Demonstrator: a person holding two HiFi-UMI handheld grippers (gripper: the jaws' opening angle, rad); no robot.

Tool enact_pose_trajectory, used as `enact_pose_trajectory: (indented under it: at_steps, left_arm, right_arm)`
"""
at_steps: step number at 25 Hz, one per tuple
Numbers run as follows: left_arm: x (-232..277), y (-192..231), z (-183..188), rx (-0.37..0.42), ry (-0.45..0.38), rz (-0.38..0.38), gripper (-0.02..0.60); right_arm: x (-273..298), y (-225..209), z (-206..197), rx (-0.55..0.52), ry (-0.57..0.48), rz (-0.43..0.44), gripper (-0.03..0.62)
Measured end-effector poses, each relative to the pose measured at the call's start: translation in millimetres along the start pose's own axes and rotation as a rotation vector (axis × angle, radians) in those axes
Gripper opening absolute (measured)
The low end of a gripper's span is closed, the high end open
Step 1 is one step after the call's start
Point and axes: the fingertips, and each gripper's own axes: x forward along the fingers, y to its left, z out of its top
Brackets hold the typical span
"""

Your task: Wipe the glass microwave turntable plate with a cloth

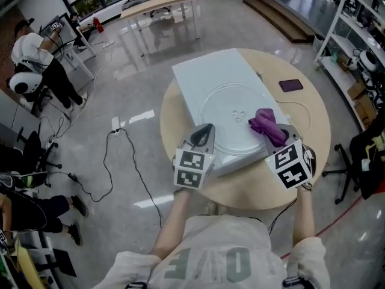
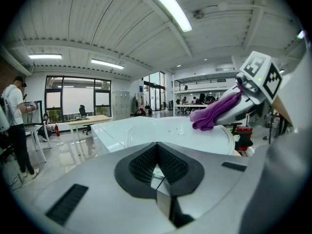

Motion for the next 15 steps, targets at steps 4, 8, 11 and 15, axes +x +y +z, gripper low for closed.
enact_pose_trajectory:
  at_steps: [4,8,11,15]
  left_arm:
    - [1,0,2,0.001,-0.015,0.005,-0.005]
    - [0,1,0,-0.001,-0.002,0.015,-0.005]
    - [-1,0,2,-0.002,0.0,0.01,-0.005]
    - [-1,1,1,-0.005,-0.003,0.019,-0.005]
  right_arm:
    - [-22,13,-11,0.008,-0.004,-0.002,0.048]
    - [-34,18,-22,0.028,0.005,-0.009,0.049]
    - [-39,21,-26,0.038,0.008,-0.006,0.048]
    - [-41,19,-23,0.029,-0.003,-0.005,0.048]
